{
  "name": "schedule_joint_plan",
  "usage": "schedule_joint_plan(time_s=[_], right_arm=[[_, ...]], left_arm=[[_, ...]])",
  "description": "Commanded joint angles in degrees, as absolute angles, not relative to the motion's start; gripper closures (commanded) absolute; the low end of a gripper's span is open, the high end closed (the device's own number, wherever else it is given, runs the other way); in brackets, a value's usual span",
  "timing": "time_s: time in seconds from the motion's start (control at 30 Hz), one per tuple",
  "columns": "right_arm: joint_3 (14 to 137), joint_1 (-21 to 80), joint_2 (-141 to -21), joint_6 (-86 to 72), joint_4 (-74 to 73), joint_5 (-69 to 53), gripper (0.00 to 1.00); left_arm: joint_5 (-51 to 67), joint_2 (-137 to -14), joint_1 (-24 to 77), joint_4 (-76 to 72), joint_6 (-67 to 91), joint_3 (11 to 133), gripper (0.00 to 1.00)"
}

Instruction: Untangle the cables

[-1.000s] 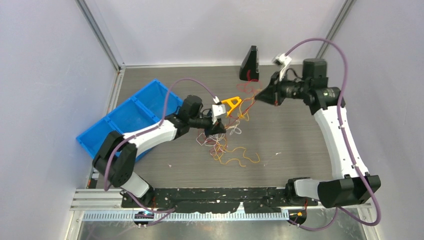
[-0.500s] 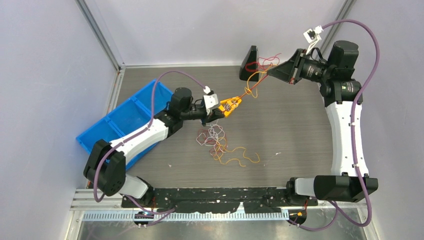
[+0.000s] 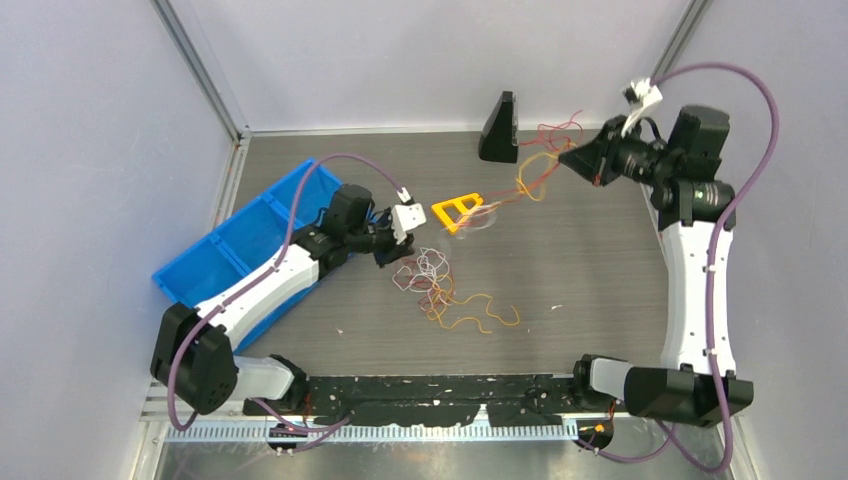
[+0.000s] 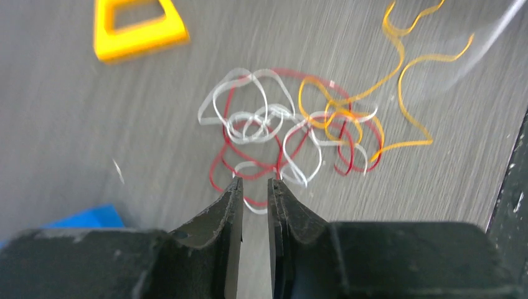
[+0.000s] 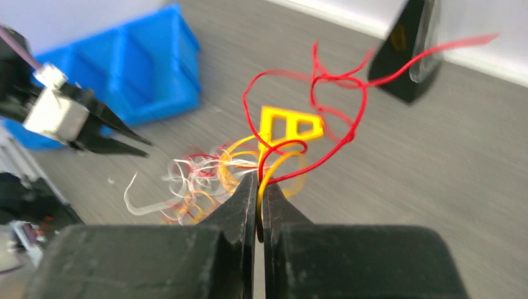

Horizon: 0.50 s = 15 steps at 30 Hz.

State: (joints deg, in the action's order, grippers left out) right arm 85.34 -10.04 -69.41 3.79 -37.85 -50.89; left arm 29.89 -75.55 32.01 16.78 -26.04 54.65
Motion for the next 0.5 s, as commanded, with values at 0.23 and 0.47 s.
schedule_joint_plan(time_s=[0.23,0.47], right_arm=[[61.3,-5.2,-73.4,28.6,-43.9,-35.8,0.95],[73.2,-3.5,-69.6,22.0,-43.8,-50.4,0.95]], left_arm=[[27.6,-87.5,31.6,26.7,-18.5,64.5,0.75],[36.9,-88.4,33.8,3.9,-2.1,63.7,0.11]])
